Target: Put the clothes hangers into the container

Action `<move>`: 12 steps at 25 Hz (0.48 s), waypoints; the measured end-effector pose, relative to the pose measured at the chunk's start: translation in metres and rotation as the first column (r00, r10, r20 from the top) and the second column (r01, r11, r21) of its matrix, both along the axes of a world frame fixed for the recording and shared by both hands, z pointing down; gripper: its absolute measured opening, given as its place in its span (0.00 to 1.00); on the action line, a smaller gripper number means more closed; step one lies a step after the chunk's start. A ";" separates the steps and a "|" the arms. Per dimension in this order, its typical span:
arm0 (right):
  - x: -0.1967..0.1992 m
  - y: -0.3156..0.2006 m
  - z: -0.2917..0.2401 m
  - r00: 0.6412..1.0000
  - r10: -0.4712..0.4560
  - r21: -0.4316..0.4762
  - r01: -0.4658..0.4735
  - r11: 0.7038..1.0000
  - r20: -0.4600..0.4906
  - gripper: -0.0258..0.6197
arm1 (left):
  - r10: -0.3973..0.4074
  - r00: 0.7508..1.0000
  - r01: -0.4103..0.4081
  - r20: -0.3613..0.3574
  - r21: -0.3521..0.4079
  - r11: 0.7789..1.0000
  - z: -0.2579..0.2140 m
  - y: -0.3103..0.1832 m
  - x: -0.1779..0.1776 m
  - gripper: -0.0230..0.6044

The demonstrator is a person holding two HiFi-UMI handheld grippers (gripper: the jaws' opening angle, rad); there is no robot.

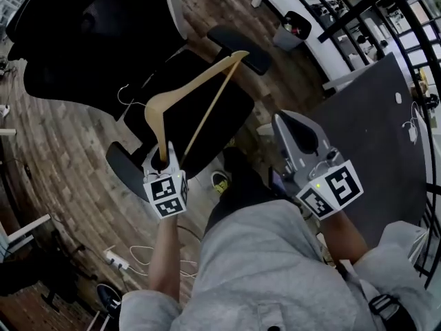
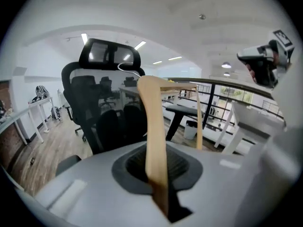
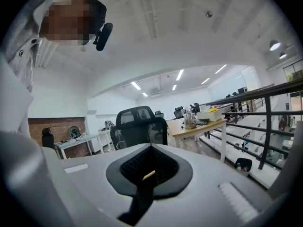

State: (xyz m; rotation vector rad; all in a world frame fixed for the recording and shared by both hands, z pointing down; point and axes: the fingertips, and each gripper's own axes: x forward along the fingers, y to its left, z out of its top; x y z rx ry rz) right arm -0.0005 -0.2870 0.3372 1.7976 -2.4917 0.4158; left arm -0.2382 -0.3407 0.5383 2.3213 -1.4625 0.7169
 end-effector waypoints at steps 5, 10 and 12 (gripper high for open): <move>0.012 0.041 -0.035 0.996 0.079 0.062 -0.077 0.995 -0.034 0.04 | 0.096 0.995 -0.091 -0.039 0.120 0.989 -0.061 0.016 0.012 0.10; 0.040 0.084 -0.057 0.980 0.193 0.092 -0.188 0.978 -0.055 0.04 | 0.218 0.975 -0.203 -0.054 0.203 0.958 -0.105 0.034 0.035 0.10; 0.055 0.100 -0.062 0.969 0.237 0.104 -0.230 0.968 -0.064 0.04 | 0.267 0.963 -0.250 -0.044 0.227 0.941 -0.113 0.039 0.050 0.10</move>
